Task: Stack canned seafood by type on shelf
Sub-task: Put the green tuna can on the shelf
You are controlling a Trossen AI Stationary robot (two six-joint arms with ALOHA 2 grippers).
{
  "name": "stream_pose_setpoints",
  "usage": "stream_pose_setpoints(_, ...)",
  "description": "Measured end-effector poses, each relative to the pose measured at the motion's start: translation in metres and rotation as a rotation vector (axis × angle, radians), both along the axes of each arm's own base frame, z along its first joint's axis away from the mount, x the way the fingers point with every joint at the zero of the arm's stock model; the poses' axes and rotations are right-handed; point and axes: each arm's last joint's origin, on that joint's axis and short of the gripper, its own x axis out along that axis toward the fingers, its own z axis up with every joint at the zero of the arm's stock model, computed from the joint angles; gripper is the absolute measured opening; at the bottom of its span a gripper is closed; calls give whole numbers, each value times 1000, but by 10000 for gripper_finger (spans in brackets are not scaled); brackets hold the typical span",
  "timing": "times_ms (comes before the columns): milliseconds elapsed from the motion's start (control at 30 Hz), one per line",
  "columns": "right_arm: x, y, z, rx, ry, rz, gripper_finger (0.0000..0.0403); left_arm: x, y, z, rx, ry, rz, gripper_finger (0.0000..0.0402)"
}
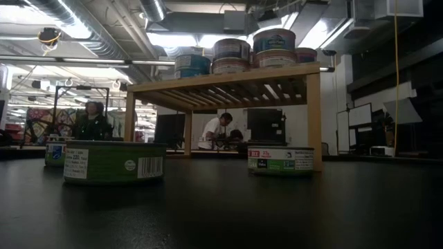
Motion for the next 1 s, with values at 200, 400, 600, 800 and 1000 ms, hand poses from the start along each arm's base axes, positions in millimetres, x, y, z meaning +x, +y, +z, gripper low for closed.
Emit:
stream_pose_setpoints(200,3,42,-33,-49,1,-39,122,-17,-43,-6,-264,9,6,285)
stream_pose_setpoints(400,16,87,-90,-25,-43,-1,122,-32,-80,-33,-335,89,10,285)
stream_pose_setpoints(600,30,115,-146,73,-146,54,122,-50,-108,-61,-357,170,-5,285)
stream_pose_setpoints(800,38,119,-188,142,-221,72,122,-53,-122,-93,-362,221,62,285)
stream_pose_setpoints(1000,42,117,-208,127,-259,134,122,-43,-134,-129,-314,248,38,285)
